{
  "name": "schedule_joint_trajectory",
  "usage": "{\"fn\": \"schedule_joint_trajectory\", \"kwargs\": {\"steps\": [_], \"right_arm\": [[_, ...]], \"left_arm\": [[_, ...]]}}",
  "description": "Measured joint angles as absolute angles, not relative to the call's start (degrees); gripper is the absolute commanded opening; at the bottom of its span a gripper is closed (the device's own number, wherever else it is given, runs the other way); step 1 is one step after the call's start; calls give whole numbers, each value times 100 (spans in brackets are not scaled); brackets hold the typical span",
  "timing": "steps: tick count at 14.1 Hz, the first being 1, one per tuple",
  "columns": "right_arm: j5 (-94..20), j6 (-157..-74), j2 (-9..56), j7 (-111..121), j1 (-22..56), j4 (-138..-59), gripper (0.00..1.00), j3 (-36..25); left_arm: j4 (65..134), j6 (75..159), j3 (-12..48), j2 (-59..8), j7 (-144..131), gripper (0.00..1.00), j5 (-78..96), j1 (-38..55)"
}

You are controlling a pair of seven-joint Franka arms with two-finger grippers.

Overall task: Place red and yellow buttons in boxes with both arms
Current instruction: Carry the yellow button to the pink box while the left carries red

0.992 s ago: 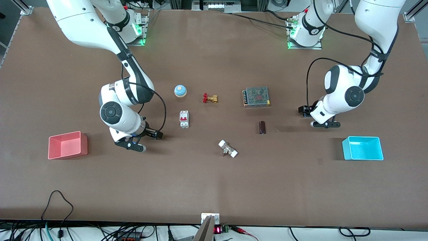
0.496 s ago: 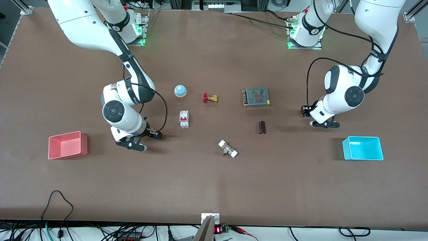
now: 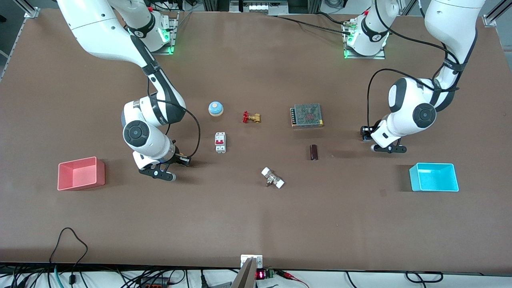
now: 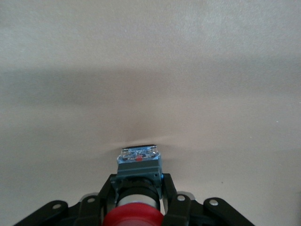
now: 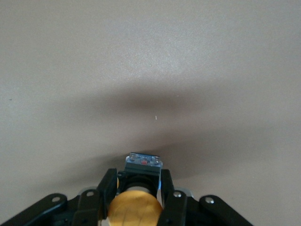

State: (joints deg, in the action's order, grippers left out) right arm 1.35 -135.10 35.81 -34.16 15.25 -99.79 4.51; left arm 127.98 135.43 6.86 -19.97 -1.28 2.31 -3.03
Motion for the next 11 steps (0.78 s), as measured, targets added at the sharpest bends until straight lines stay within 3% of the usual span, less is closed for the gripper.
{"fn": "schedule_joint_trajectory", "kwargs": {"steps": [5, 8, 11], "right_arm": [[138, -13518, 3584, -3414, 1519, -9978, 38, 452], [153, -13404, 3485, -3226, 1419, -9897, 38, 449], [155, -12323, 2854, -2089, 959, -9669, 37, 440]], "left_arm": [[11287, 11248, 498, -1631, -58, 29, 230, -668], [10745, 11032, 308, -1642, 18, 30, 225, -811], [10227, 11048, 212, -1935, 235, 30, 177, -893]]}}
